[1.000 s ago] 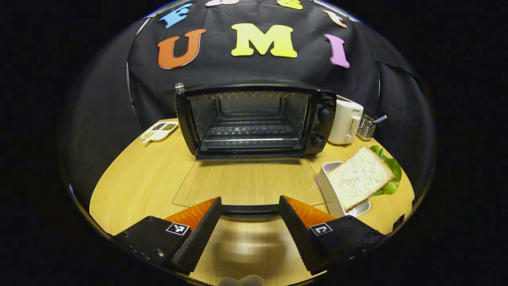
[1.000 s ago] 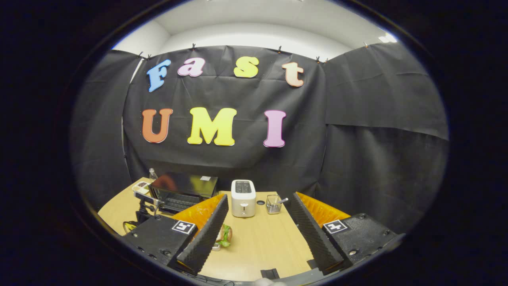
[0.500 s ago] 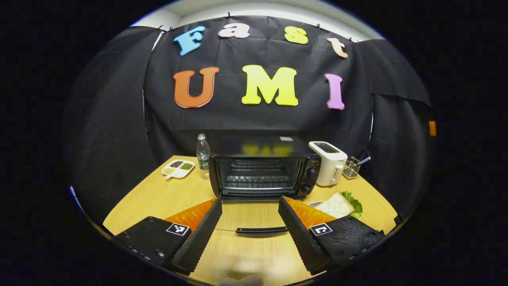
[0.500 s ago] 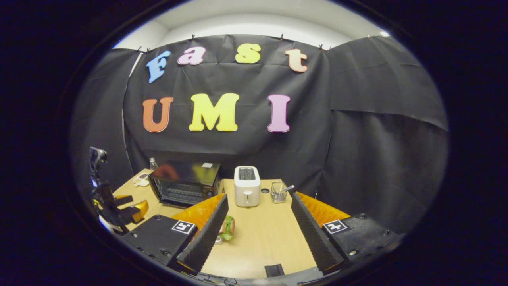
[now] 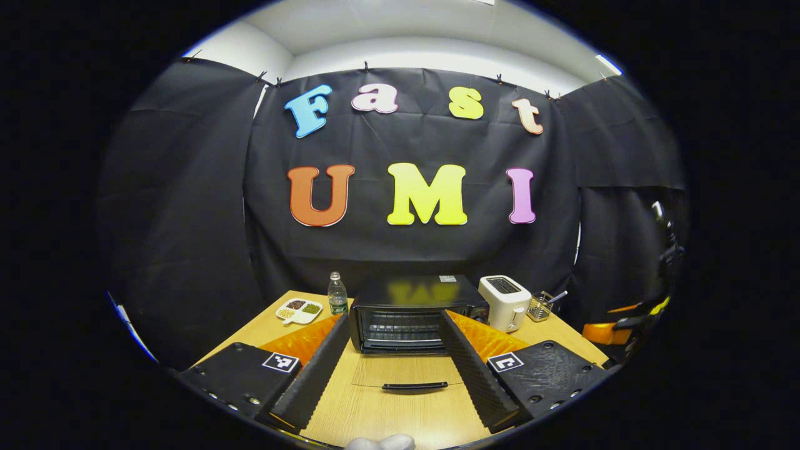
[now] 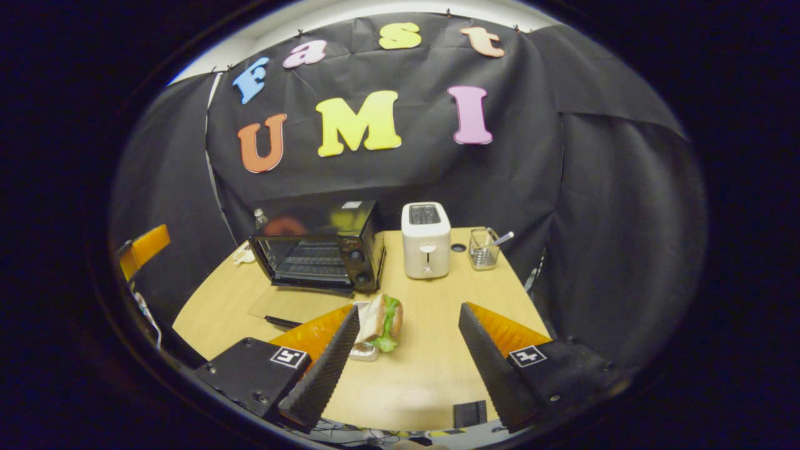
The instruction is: Open the electric oven with the left hand, put the food in, and close the electric oven.
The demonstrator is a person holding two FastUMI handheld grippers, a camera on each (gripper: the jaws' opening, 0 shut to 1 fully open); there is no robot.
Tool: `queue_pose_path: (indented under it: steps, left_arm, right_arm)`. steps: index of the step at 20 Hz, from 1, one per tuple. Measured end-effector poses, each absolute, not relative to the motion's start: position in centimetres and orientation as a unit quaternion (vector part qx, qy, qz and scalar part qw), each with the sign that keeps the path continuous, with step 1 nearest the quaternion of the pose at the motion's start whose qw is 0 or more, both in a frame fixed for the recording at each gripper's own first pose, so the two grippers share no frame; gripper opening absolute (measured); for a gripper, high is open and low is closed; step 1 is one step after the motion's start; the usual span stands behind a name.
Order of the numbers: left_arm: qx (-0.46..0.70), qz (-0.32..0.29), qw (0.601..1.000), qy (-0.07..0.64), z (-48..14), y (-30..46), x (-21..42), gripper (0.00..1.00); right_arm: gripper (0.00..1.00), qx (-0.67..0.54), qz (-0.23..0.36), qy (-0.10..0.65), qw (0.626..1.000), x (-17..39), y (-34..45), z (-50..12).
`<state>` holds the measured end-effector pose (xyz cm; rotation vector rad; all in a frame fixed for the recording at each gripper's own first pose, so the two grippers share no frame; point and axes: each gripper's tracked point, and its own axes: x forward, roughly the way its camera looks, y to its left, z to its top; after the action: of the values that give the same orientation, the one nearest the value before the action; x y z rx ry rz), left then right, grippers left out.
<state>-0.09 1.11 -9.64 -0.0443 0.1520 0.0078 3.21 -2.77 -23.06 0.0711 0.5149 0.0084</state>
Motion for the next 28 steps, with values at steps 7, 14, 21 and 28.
queue_pose_path:
  steps: [7, 14, 21, 28]
  left_arm:
    - [-0.015, 0.035, 0.997, 0.063, -7.3, 1.9, -1.2, 0.94]
    - [-0.005, 0.072, 0.995, 0.071, -6.5, 2.1, -0.8, 0.94]
    - [-0.005, 0.116, 0.99, 0.082, -6.5, 2.2, 0.0, 0.94]
    - [0.007, 0.149, 0.984, 0.094, -6.7, 1.5, 0.6, 0.94]
  right_arm:
    - [1.0, 0.059, 0.05, 0.335, 0.939, 7.8, -1.5, -31.6]
    - [0.9, 0.091, 0.112, 0.388, 0.91, 12.5, 0.6, -35.7]
    - [0.77, 0.123, 0.158, 0.44, 0.876, 15.0, 1.3, -37.5]
    - [0.38, 0.185, 0.166, 0.463, 0.851, 15.0, 2.0, -37.1]
